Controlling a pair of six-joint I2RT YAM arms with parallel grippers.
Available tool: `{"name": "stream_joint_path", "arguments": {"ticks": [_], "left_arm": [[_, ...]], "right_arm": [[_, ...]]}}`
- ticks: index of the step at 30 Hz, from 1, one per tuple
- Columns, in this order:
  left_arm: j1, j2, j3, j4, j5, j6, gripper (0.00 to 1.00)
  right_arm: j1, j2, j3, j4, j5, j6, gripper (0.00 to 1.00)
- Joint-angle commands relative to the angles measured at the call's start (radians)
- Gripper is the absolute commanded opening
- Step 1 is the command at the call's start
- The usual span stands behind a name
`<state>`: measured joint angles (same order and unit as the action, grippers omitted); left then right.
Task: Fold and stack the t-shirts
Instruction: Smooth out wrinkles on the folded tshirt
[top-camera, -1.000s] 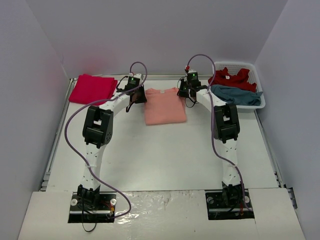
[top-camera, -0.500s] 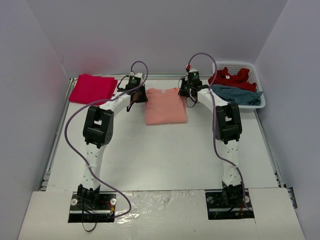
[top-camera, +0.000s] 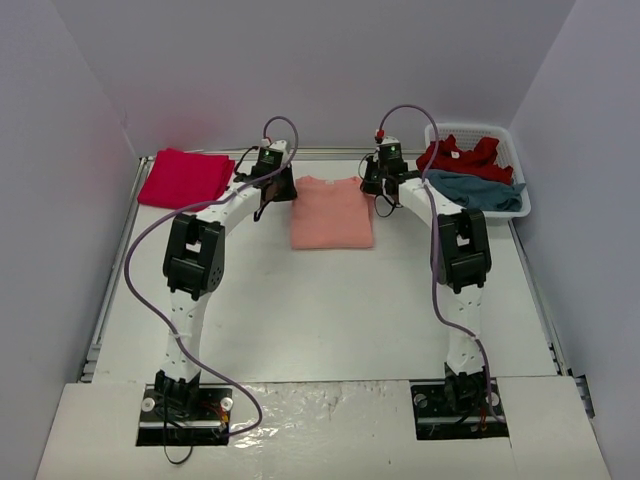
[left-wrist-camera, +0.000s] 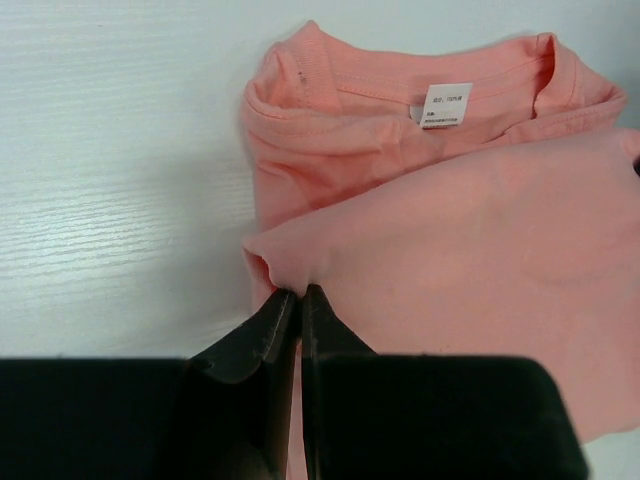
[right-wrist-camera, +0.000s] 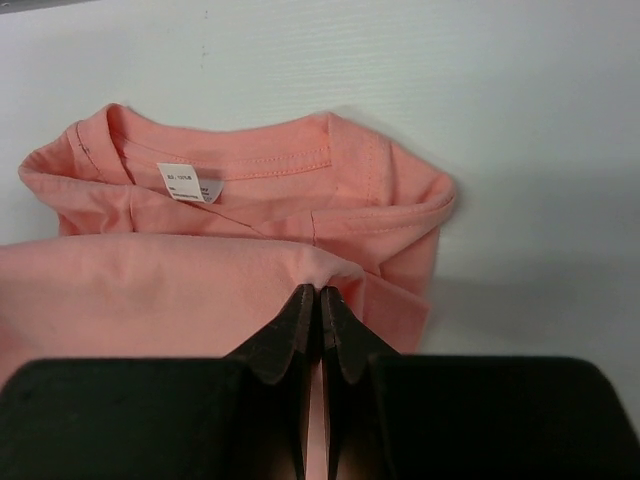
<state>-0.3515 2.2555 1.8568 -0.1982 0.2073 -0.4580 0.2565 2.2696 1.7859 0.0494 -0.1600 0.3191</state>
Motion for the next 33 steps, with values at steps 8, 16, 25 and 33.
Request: {"name": "stream_joint_path", "arguments": {"ticks": [8,16,25,33], "left_arm": [[-0.01,-0.088,0.028,-0.007,-0.013,0.018,0.02],[-0.018,-0.086,0.038,-0.001,0.0,0.021,0.02],[-0.04,-0.071,0.074,0.008,0.049,0.036,0.03],[-0.053,-0.077,0.074,0.026,0.069,0.058,0.02]], "right_arm": [[0.009,-0.137,-0.071,0.029,0.069,-0.015,0.0],[0.013,-0.189,-0.148,0.052,0.132,-0.015,0.0],[0.015,-0.217,-0.181,0.058,0.157,-0.022,0.0],[0.015,-0.246,-0.212,0.056,0.224,-0.008,0.0]]}}
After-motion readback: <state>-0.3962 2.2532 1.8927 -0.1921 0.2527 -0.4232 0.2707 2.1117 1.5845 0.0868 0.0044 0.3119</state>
